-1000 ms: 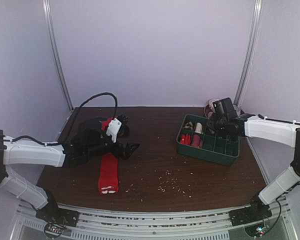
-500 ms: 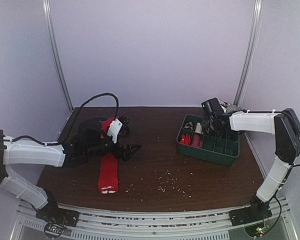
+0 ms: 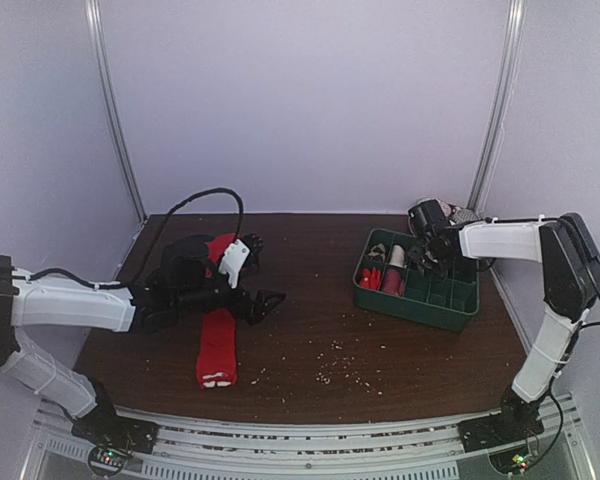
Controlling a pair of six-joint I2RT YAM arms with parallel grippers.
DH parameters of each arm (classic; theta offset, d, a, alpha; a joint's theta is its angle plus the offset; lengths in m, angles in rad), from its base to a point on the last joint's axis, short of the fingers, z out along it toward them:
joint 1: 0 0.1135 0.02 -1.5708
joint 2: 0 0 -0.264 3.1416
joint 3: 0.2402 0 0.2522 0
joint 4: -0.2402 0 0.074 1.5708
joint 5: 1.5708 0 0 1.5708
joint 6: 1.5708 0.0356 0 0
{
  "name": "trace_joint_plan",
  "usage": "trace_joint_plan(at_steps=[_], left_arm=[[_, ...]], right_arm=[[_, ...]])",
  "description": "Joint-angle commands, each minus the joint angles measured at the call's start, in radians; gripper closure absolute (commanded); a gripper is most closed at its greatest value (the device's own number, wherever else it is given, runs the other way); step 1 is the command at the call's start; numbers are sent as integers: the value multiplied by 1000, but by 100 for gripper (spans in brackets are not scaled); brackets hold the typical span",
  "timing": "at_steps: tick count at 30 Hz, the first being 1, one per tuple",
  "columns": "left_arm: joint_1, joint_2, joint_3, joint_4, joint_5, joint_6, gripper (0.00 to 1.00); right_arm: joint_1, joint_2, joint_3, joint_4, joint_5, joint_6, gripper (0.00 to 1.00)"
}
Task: Roll the socks
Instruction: Place a pair of socks in the storage box.
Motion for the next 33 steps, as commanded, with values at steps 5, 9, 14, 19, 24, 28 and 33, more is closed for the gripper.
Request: trace_joint_plan(at_steps=[5, 9, 14, 19, 24, 28, 33], left_arm=[[6, 30, 59, -15, 33, 17, 4], [6, 39, 71, -23, 65, 15, 4], [6, 61, 91, -44, 127, 15, 3], [5, 77, 117, -71, 156, 16, 2], [5, 70, 120, -80, 139, 27, 2], [6, 69, 116, -90, 120, 34, 2], [6, 75, 117, -86, 125, 33, 2]], right_arm=[[-47, 119, 92, -87, -114, -57, 100], [-58, 161, 126, -119, -143, -63, 100], [-64, 210, 143, -149, -179, -60, 100], [-66, 260, 135, -202, -228, -50, 94], [-67, 249, 129, -215, -228, -65, 51], [-69, 221, 145, -231, -223, -82, 36], [-69, 179, 151, -242, -224, -87, 35]])
